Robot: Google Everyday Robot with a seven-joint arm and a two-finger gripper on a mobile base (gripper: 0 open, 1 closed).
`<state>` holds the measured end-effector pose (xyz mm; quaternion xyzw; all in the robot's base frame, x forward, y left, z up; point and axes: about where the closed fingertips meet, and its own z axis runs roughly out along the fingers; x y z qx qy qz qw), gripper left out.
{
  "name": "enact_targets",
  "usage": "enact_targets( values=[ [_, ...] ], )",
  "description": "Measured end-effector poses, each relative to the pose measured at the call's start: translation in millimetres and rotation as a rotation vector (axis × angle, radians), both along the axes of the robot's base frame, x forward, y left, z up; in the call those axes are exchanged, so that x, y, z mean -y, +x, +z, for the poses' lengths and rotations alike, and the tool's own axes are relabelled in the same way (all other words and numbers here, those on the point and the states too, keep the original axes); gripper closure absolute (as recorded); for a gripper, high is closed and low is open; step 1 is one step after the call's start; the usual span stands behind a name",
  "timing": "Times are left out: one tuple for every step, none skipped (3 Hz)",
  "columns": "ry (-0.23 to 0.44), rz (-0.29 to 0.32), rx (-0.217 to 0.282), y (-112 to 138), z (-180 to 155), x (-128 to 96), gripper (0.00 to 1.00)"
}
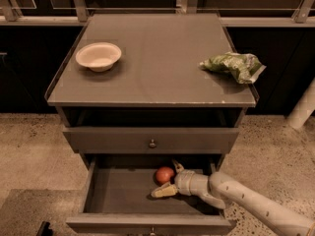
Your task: Pick apple from middle drawer and place on counter
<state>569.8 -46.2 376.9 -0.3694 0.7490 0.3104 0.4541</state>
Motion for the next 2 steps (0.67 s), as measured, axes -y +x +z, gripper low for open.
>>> enact_targets(
  values=[
    [0.000, 0.000, 0.000, 0.0, 0.0, 0.0, 0.19],
    [0.000, 0.000, 0.000, 0.0, 0.0, 0.0, 0.42]
  ],
)
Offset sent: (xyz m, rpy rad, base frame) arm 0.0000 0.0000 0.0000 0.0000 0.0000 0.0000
